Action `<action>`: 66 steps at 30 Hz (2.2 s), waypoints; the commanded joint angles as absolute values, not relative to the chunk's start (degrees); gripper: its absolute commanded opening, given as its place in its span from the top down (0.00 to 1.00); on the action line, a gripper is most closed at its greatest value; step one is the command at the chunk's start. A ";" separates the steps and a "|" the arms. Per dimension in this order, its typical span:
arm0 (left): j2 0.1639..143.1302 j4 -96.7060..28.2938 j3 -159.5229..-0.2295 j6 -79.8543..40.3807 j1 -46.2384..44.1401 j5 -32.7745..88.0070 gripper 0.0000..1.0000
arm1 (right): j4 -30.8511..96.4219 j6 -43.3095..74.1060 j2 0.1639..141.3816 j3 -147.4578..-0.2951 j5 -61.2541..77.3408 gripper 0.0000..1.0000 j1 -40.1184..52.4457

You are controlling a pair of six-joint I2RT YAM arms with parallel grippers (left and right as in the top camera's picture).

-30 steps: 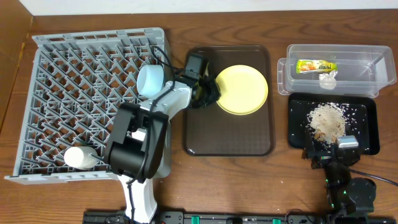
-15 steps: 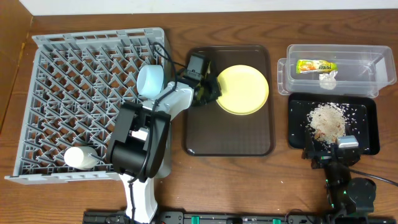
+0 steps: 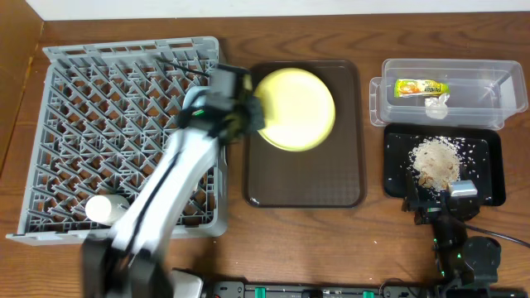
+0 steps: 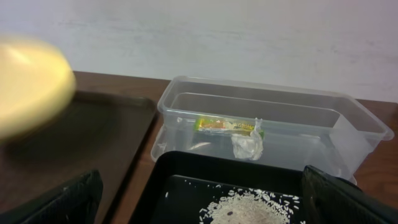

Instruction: Sort waste into correct bins and load items into the dishwasher

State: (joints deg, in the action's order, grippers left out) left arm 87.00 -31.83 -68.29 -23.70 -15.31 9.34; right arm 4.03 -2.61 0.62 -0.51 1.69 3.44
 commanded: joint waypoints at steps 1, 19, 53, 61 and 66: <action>78.46 -35.33 -68.90 -20.29 -10.09 3.77 0.92 | 4.05 -3.29 0.34 -0.32 1.76 0.01 3.05; 74.89 -28.16 -68.79 8.27 4.86 -38.20 0.93 | 4.05 -3.29 0.34 -0.32 1.76 0.01 3.05; 82.52 -28.38 -68.82 8.86 -10.85 -45.25 0.53 | 4.05 -3.29 0.34 -0.32 1.76 0.01 3.05; 71.46 -38.22 -68.86 -3.60 -20.25 -18.92 0.41 | 4.05 -3.29 0.34 -0.32 1.76 0.01 3.05; 65.54 -41.65 -68.86 -5.08 -26.35 -5.39 0.17 | 4.05 -3.29 0.34 -0.32 1.76 0.01 3.05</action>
